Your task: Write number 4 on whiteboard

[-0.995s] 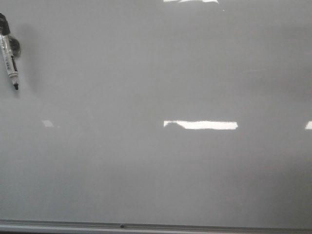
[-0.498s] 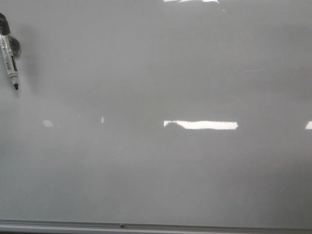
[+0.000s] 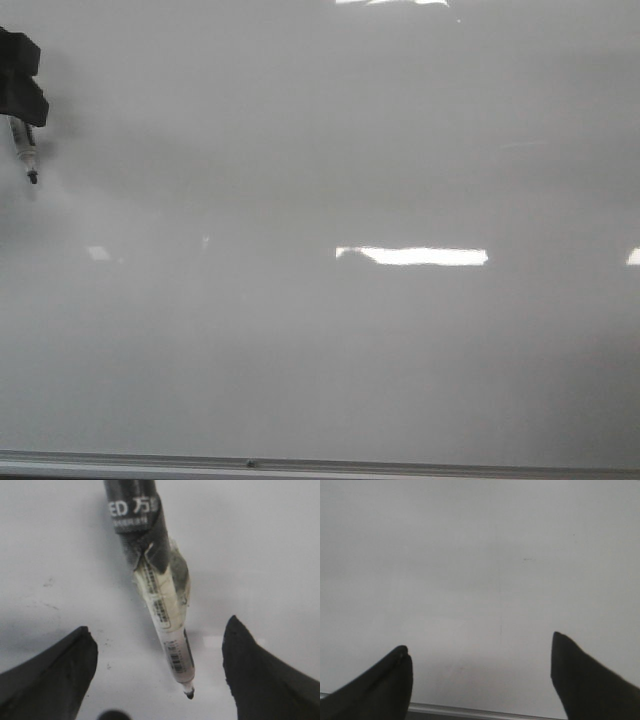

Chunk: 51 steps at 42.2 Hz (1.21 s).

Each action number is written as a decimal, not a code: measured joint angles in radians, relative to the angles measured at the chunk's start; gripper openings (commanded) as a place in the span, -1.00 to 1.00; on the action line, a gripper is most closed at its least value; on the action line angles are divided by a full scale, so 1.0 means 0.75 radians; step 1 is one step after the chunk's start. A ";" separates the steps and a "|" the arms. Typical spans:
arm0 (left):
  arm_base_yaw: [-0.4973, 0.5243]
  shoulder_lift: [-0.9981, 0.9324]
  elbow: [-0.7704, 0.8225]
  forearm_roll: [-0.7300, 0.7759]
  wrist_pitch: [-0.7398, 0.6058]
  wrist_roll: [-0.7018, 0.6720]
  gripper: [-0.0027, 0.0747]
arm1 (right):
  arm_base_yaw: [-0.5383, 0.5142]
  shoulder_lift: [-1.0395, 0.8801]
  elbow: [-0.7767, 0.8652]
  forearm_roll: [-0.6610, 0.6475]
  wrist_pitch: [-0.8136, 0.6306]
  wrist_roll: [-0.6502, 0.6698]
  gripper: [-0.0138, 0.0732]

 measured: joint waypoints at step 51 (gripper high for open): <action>-0.018 -0.016 -0.113 0.247 0.384 0.039 -0.88 | 0.000 0.019 -0.071 0.075 0.137 0.000 0.67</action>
